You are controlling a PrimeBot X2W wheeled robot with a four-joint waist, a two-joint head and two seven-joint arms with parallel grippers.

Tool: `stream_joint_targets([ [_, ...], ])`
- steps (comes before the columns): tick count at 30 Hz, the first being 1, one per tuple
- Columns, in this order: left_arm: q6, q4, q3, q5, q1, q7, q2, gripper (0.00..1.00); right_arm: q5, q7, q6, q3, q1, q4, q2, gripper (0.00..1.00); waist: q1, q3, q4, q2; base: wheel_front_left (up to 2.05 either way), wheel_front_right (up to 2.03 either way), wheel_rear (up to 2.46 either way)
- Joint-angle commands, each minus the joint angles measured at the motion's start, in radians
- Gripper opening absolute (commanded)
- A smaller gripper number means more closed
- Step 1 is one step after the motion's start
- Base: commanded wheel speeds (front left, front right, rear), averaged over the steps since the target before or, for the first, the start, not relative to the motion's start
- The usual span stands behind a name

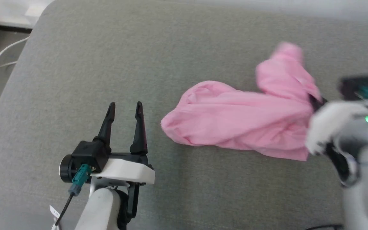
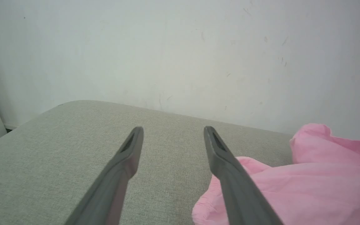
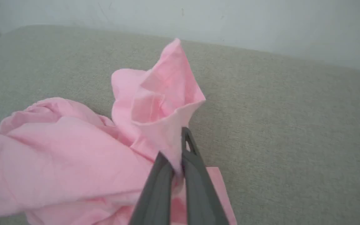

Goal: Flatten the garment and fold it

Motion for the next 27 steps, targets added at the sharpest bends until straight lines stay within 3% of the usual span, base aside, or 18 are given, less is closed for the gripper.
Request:
stream_joint_targets([
  [1, -0.013, 0.0, 0.003, 0.011, 0.016, -0.005, -0.002, 1.0, 0.025, -0.017, -0.001, -0.063, 0.071, -0.039, -0.002, 0.0, 0.0, -0.031, -0.049, 0.0, 0.0, 0.0, 0.0],
  [5, -0.023, 0.003, 0.008, 0.021, 0.024, -0.005, -0.002, 1.0, 0.083, -0.037, -0.001, -0.18, 0.233, -0.113, -0.002, 0.0, 0.0, -0.045, -0.094, 0.0, 0.0, 0.0, 0.0],
  [11, -0.042, 0.017, 0.014, 0.035, 0.026, -0.005, -0.002, 1.0, 0.105, 0.01, -0.001, -0.219, 0.4, -0.106, -0.002, 0.0, 0.0, -0.055, -0.156, 0.0, 0.0, 0.0, 0.0],
  [12, -0.046, 0.02, 0.012, 0.036, 0.025, -0.005, -0.002, 1.0, 0.105, 0.019, -0.001, -0.214, 0.417, -0.107, -0.002, 0.11, 0.0, -0.057, -0.164, 0.0, 0.0, 0.0, 0.0],
  [13, -0.049, 0.023, 0.011, 0.037, 0.025, -0.005, -0.002, 1.0, 0.105, 0.023, -0.001, -0.208, 0.429, -0.112, -0.002, 0.8, 0.0, -0.059, -0.172, 0.0, 0.0, 0.0, 0.0],
  [14, -0.052, 0.025, 0.01, 0.038, 0.025, -0.005, -0.002, 1.0, 0.108, 0.021, -0.001, -0.209, 0.437, -0.12, -0.002, 1.0, 0.0, -0.061, -0.181, 0.0, 0.0, 0.0, 0.0],
  [22, -0.097, 0.091, -0.081, 0.0, -0.024, -0.003, -0.002, 1.0, 0.072, -0.119, -0.001, -0.203, 0.468, -0.224, -0.002, 1.0, 0.0, -0.085, -0.23, 0.0, 0.0, 0.0, 0.0],
  [27, -0.117, 0.193, -0.182, -0.049, -0.141, 0.109, -0.002, 1.0, 0.046, -0.212, -0.001, -0.176, 0.503, -0.261, -0.002, 1.0, 0.0, -0.086, -0.247, 0.0, 0.0, 0.0, 0.0],
])
